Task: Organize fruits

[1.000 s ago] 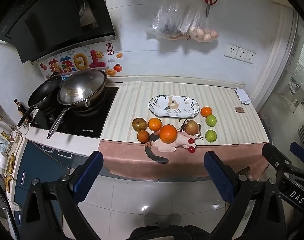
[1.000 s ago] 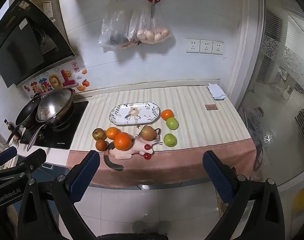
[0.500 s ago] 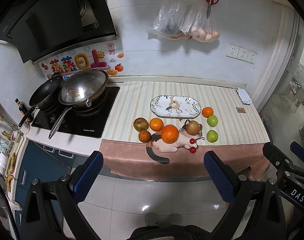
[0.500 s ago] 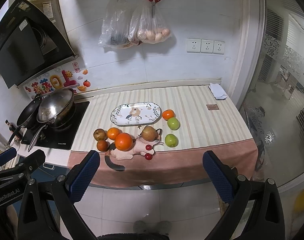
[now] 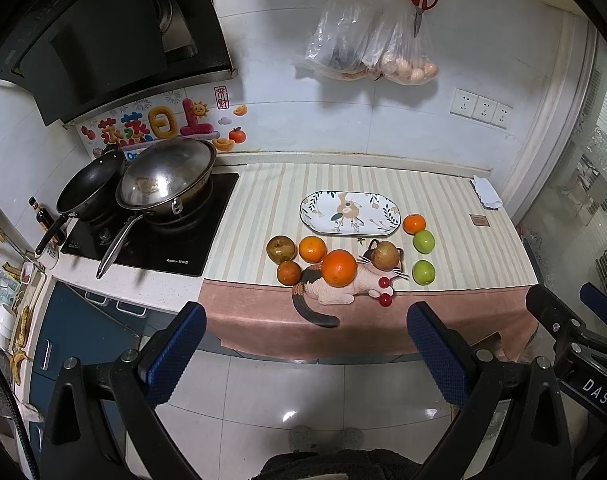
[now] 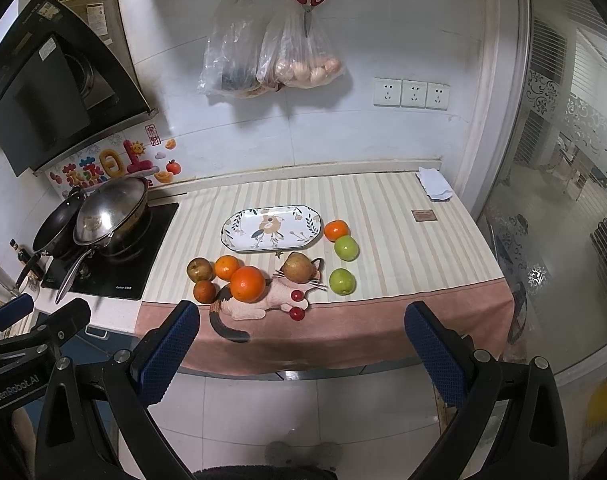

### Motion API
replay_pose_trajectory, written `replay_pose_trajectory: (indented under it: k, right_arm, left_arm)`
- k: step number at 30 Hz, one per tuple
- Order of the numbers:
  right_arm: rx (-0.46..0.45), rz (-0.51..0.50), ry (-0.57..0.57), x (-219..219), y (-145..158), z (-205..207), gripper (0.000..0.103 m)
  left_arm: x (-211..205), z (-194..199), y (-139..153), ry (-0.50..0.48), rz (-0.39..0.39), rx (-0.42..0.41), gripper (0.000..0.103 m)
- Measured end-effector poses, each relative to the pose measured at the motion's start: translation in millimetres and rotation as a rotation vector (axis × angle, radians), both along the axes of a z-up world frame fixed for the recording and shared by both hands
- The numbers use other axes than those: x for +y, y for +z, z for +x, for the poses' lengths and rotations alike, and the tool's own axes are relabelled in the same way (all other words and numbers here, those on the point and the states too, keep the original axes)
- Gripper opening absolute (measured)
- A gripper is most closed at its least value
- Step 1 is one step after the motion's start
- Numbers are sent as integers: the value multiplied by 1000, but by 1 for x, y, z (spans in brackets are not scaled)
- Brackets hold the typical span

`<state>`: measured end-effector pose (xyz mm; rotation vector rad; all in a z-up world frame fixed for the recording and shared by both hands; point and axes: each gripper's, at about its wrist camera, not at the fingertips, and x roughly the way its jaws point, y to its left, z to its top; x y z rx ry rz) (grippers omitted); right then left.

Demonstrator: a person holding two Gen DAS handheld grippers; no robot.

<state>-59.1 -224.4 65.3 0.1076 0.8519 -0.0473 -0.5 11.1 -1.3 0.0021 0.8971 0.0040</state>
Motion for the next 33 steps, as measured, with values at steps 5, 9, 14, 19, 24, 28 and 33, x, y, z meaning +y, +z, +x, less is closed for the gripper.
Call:
replay_pose_trajectory:
  k: [5, 9, 14, 19, 24, 28, 33]
  right_arm:
    - [-3, 0, 4, 4, 1, 2, 103]
    - [-4, 0, 6, 6, 2, 2, 103]
    - [-8, 1, 6, 8, 4, 1, 103]
    - [-4, 1, 9, 8, 4, 1, 103]
    - [-2, 4, 10, 10, 4, -1, 103]
    - [2, 3, 15, 12, 5, -4, 103]
    - [2, 3, 18, 15, 3, -8, 103]
  left_arm:
    - [1, 0, 1, 0, -1, 0, 103]
    - [1, 0, 2, 1, 0, 0, 103]
    - [2, -1, 3, 2, -2, -2, 103]
    - [2, 0, 3, 1, -2, 0, 103]
    - [4, -1, 3, 1, -3, 1, 103]
    - [7, -3, 3, 0, -6, 9, 103]
    - [8, -8, 3, 4, -7, 12, 103]
